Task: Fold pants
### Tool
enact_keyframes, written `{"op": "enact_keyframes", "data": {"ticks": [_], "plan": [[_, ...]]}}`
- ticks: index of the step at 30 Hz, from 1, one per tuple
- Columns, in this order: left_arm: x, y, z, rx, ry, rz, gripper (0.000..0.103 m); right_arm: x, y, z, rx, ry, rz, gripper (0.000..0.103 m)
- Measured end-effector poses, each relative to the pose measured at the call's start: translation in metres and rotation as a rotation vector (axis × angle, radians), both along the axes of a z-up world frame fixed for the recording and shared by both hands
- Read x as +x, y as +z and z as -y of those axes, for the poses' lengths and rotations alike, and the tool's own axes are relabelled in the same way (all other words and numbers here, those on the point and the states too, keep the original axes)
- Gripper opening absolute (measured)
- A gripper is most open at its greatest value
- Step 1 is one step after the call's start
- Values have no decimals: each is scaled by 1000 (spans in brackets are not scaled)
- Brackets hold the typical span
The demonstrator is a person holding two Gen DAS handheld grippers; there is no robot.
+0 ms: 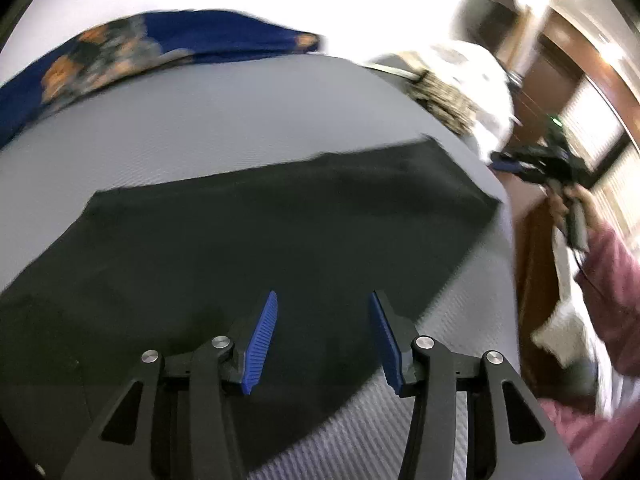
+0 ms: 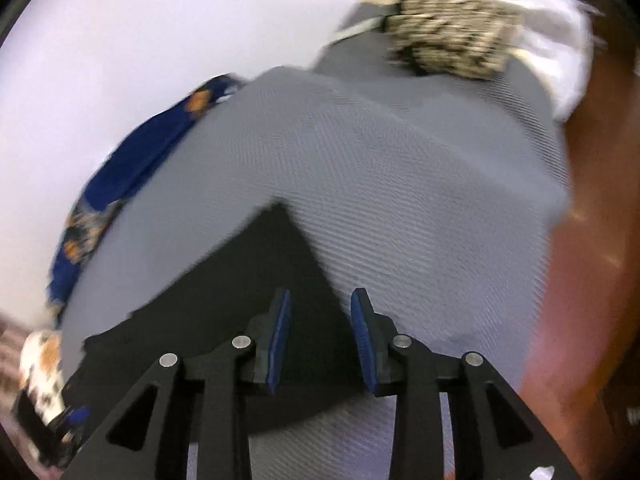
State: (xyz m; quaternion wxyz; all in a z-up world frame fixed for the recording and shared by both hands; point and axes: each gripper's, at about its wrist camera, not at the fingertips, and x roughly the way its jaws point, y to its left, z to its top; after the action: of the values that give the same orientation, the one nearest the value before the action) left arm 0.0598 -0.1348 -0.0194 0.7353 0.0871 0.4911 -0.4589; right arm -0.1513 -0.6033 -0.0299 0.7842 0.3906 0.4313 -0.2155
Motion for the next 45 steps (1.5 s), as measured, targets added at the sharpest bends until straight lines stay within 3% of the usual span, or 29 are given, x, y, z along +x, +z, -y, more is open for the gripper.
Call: {"op": "enact_keyframes", "data": {"ticks": [4,10,21,26,29,34,36,45], "plan": [[15,-11,1,26,98,-1,49,47,-12,17,77,104,38,30],[21,-21,-2,66,150,-15,49,108,-40,31,123,223,-8,30],[30,-29,-8,80,199,-55,49,139,-72,46,148,307,-48,30],[32,-35,-5,98,200,-63,49,142,-74,33,138,367,-65,11],[34,-37,-4,103,202,-65,49,138,-65,24,96,348,-40,4],[33,-35,-4,86,212,-58,49,122,-23,9,-109,264,17,3],[33,-36,-5,78,209,-58,49,115,-17,12,-131,213,39,2],[25,-40,-12,86,191,-24,49,125,-67,16,-132,155,-79,2]]}}
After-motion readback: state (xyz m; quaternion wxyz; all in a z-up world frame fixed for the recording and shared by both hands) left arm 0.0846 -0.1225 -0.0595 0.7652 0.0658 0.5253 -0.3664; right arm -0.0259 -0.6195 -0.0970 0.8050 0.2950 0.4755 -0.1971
